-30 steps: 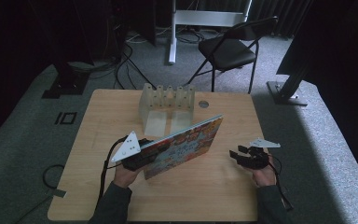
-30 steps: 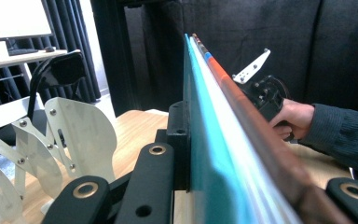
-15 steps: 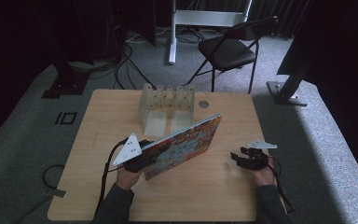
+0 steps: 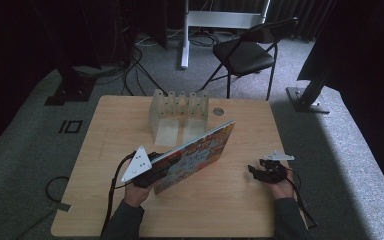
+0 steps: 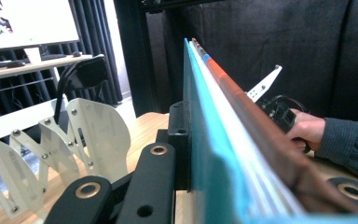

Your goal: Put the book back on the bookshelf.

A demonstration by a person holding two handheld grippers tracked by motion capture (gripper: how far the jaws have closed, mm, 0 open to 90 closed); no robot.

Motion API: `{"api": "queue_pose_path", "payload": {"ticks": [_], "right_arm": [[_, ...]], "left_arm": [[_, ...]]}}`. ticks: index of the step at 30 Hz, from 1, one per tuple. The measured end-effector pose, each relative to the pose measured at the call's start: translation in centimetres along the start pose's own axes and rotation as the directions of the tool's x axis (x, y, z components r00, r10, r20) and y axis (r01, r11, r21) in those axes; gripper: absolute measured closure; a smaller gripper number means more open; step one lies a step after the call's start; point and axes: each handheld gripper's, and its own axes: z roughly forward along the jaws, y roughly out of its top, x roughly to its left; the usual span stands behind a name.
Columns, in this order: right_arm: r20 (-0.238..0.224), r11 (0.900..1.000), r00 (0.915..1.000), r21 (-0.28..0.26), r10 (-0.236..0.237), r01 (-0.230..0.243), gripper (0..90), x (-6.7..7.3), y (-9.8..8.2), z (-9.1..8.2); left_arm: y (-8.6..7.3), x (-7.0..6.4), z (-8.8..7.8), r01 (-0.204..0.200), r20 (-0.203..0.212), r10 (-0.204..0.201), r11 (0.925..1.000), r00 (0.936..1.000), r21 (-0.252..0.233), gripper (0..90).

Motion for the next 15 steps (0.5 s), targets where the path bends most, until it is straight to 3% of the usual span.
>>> {"api": "queue_pose_path", "payload": {"ticks": [15], "right_arm": [[0.026,1.0,0.9997,0.015,0.003,-0.003,36.1,-0.22,-0.32,0.56]], "left_arm": [[-0.03,-0.44,-0.82,-0.006,-0.031,0.006,1.0,0.9995,0.003,80.6]]}}
